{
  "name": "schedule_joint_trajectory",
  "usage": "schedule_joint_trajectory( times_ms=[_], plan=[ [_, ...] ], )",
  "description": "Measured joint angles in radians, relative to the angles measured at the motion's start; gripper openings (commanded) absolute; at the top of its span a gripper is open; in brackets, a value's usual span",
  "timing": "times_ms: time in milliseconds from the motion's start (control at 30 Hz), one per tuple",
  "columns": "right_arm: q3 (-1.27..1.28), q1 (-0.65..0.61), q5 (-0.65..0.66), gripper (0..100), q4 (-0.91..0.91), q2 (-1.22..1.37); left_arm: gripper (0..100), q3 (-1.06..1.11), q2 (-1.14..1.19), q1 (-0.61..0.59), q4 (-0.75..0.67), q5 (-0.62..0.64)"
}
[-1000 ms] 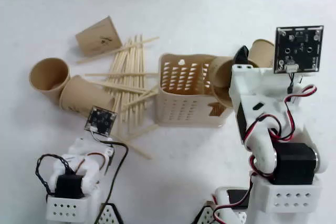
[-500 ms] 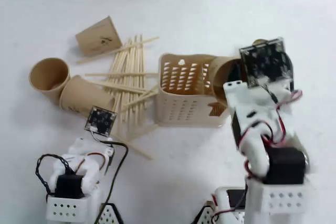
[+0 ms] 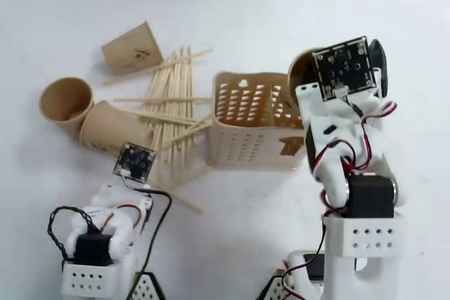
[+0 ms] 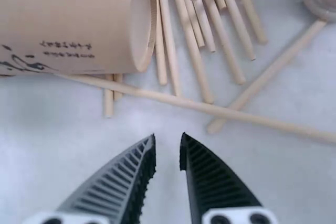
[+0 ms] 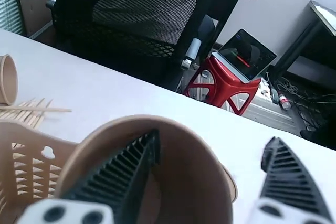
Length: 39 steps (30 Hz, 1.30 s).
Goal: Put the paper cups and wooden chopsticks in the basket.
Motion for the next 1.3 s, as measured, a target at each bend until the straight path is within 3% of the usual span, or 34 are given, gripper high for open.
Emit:
schedule_joint_trajectory(
  times_ms=[200,400,1067,1300],
  plan=[
    [0.0,-0.002,0.006,30.9,0.077,-0.021,10,0.0,0.0,0.0,0.0,0.0],
    [-0.002,-0.012,0.006,30.9,0.198,-0.201,10,0.0,0.0,0.0,0.0,0.0],
    [0.008,-0.044,0.006,30.8,-0.109,-0.008,10,0.0,0.0,0.0,0.0,0.0],
    [0.011,-0.049,0.006,30.8,-0.054,-0.084,10,0.0,0.0,0.0,0.0,0.0]
  ],
)
